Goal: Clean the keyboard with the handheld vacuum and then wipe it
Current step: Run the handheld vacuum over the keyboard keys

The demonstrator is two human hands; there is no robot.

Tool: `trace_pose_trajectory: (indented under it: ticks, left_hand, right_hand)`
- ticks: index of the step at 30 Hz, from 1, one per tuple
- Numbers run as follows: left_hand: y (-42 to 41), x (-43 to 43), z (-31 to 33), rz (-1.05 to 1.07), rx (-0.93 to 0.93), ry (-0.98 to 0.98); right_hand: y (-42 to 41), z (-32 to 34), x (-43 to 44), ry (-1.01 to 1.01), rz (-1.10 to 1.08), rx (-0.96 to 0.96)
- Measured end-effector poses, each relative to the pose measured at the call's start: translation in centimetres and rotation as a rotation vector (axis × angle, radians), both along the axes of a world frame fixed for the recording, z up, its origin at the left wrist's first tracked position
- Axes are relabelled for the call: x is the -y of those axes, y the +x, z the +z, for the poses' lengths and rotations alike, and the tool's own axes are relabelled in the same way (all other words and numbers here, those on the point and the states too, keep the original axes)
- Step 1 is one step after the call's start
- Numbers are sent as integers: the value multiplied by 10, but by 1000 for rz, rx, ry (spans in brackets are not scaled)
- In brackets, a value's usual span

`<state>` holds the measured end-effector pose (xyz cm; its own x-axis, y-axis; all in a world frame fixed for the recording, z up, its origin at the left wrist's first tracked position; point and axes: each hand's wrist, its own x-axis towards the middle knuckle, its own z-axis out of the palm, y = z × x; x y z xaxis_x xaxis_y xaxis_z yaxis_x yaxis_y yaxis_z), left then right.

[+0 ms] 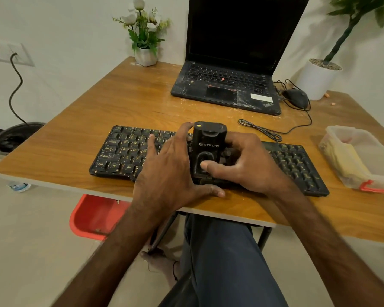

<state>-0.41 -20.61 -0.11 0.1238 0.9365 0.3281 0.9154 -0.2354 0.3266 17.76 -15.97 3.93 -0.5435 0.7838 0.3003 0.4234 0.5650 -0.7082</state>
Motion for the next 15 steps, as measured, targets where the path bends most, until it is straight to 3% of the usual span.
trace_pose_trajectory:
  ticks: [4, 9, 12, 15]
  left_hand:
    - [1, 0, 0, 17, -52, 0]
    - [1, 1, 3, -5, -55, -9]
    - [1, 1, 1, 10, -28, -1]
    - [0, 0, 1, 6, -26, -3]
  right_hand:
    - [-4, 4, -7, 365, -51, 213]
    - [2, 7, -6, 303, 71, 235]
    - [3, 8, -9, 376, -41, 251]
    - [5, 7, -7, 251, 11, 156]
